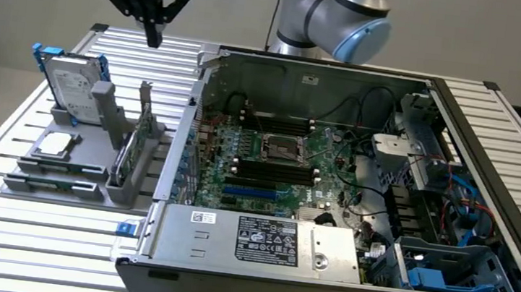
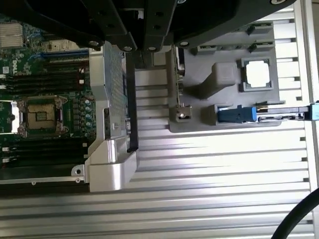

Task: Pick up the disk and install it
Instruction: 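Reach for the disk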

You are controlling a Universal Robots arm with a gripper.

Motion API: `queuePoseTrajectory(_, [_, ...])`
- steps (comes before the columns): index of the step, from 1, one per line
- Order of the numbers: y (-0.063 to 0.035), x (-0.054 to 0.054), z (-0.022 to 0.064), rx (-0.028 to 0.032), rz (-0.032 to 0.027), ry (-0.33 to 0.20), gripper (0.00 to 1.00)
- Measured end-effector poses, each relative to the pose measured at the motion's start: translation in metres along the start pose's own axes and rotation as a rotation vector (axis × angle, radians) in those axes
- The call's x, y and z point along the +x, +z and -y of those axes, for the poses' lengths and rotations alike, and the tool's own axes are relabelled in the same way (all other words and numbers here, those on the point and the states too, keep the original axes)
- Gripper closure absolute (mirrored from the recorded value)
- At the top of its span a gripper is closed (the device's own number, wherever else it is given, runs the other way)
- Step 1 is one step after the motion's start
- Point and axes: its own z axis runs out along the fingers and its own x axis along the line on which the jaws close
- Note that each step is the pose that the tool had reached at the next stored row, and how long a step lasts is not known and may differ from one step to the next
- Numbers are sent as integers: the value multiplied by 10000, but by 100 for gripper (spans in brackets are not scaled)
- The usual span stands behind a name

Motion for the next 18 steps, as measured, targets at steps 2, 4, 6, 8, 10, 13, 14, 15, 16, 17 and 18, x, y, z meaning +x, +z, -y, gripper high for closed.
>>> queuePoseTrajectory(2, [1, 90, -17, 0, 1, 2, 89])
queuePoseTrajectory(4, [3, 185, -34, 1, 1, 0, 89])
queuePoseTrajectory(6, [4, 276, -50, 2, 1, 1, 89])
queuePoseTrajectory(8, [5, 366, -65, 3, 1, -1, 89])
queuePoseTrajectory(10, [7, 462, -82, 4, 2, 1, 89])
queuePoseTrajectory(13, [11, 599, -105, 8, 1, 0, 89])
queuePoseTrajectory(14, [13, 645, -113, 9, 1, 1, 89])
queuePoseTrajectory(15, [15, 691, -121, 10, 2, 1, 89])
queuePoseTrajectory(16, [17, 736, -128, 12, 1, -1, 89])
queuePoseTrajectory(17, [21, 786, -137, 14, 2, 0, 89])
queuePoseTrajectory(18, [25, 832, -145, 16, 2, 1, 89])
